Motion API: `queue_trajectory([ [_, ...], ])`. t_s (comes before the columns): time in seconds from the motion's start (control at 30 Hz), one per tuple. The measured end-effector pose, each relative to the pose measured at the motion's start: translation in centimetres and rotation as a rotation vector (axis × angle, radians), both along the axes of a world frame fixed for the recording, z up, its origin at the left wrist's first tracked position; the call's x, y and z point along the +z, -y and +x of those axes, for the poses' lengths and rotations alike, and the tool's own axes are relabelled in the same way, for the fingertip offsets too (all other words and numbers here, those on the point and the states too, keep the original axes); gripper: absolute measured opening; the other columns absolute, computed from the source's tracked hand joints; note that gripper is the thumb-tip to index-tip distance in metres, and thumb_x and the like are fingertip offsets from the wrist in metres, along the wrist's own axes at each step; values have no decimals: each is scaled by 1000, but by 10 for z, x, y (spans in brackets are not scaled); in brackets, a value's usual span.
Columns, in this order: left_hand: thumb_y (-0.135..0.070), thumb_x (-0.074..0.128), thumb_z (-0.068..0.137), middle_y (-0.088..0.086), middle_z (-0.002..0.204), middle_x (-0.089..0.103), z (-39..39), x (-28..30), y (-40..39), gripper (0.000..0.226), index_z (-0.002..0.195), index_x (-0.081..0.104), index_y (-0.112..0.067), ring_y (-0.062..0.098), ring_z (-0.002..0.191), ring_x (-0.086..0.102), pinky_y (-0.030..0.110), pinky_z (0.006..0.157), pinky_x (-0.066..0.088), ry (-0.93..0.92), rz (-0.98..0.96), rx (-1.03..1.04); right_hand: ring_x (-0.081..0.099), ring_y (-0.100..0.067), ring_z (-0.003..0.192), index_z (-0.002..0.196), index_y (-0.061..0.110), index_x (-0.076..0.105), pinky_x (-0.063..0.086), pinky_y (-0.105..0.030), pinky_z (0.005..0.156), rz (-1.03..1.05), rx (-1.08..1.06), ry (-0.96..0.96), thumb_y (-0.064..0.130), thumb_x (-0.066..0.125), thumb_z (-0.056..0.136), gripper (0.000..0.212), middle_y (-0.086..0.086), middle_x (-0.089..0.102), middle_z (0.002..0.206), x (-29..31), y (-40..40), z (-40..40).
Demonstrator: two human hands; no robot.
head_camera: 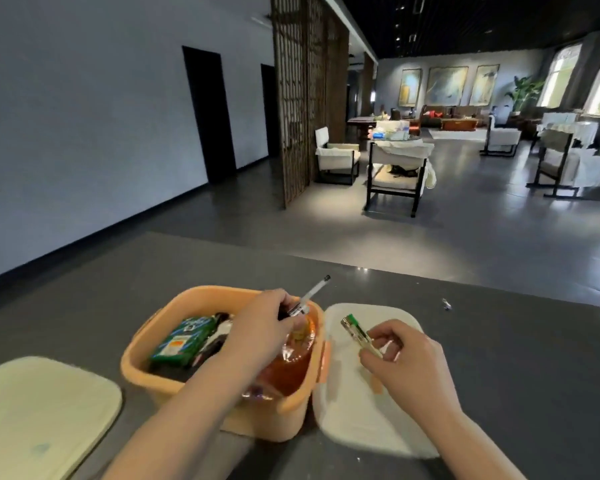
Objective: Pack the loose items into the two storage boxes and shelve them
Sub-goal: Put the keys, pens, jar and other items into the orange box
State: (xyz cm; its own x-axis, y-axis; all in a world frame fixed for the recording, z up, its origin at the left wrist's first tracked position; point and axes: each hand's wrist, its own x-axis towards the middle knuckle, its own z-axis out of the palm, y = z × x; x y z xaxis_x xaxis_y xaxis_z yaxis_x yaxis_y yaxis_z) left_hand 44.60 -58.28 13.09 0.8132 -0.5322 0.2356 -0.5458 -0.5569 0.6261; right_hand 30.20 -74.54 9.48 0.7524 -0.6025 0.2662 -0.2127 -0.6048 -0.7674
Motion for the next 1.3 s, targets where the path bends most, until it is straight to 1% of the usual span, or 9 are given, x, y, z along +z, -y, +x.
queue_trajectory([
  [0.2, -39, 71, 79, -6, 78, 60, 43, -12, -115, 21, 75, 55, -26, 14, 77, 54, 30, 64, 38, -23, 164, 202, 57, 3, 70, 74, 38, 63, 42, -15, 55, 31, 131, 32, 29, 79, 64, 21, 29, 60, 74, 1, -72, 60],
  [0.33, -38, 73, 78, -7, 77, 55, 71, -19, -142, 26, 71, 49, -29, 17, 78, 52, 30, 61, 34, -103, 211, 172, 56, 6, 72, 78, 40, 62, 36, -11, 54, 18, 135, 26, 33, 79, 66, 22, 22, 61, 69, 3, -96, 87],
  [0.5, -36, 74, 78, -1, 93, 63, 102, -32, -145, 24, 90, 59, -20, 18, 88, 56, 33, 72, 41, -178, 387, 120, 57, 7, 70, 81, 43, 61, 35, -10, 54, -2, 85, 5, 38, 78, 68, 22, 21, 62, 70, 2, -101, 96],
  [0.73, -40, 75, 73, -1, 62, 52, 125, -46, -105, 31, 64, 56, -18, 16, 61, 48, 29, 57, 32, -215, 406, 161, 59, 3, 69, 82, 43, 62, 37, -12, 53, -10, 58, -31, 38, 78, 70, 21, 20, 63, 71, 2, -103, 101],
  [0.83, -40, 73, 74, -4, 57, 48, 129, -50, -89, 35, 58, 50, -19, 18, 63, 54, 27, 51, 33, -156, 478, 228, 59, 4, 68, 81, 41, 63, 38, -12, 52, 7, 55, -45, 34, 80, 68, 22, 19, 63, 68, 1, -101, 100],
  [1.03, -29, 69, 75, -1, 67, 62, 124, -66, -78, 18, 68, 60, -16, 20, 70, 64, 28, 60, 49, -1, 530, 240, 55, 12, 74, 80, 44, 62, 40, -9, 51, -22, 34, -75, 38, 79, 67, 22, 30, 61, 72, 5, -96, 94],
  [1.1, -29, 70, 74, -3, 64, 58, 123, -65, -79, 20, 66, 55, -18, 19, 67, 60, 28, 56, 46, 20, 536, 223, 54, 12, 77, 80, 45, 61, 39, -10, 51, -24, 38, -76, 38, 78, 67, 22, 38, 58, 77, 6, -96, 94],
  [1.2, -29, 74, 73, -6, 73, 60, 123, -63, -84, 18, 78, 58, -21, 14, 68, 56, 28, 56, 44, 0, 490, 207, 57, 8, 72, 81, 43, 62, 37, -11, 50, -12, 49, -65, 37, 78, 67, 22, 29, 61, 73, 5, -98, 94],
  [1.3, -30, 78, 72, -6, 87, 63, 121, -61, -93, 26, 91, 61, -24, 15, 79, 59, 33, 71, 53, -57, 415, 202, 58, 7, 70, 82, 43, 62, 35, -9, 52, 1, 76, -67, 35, 79, 70, 23, 24, 62, 73, 2, -101, 96],
])
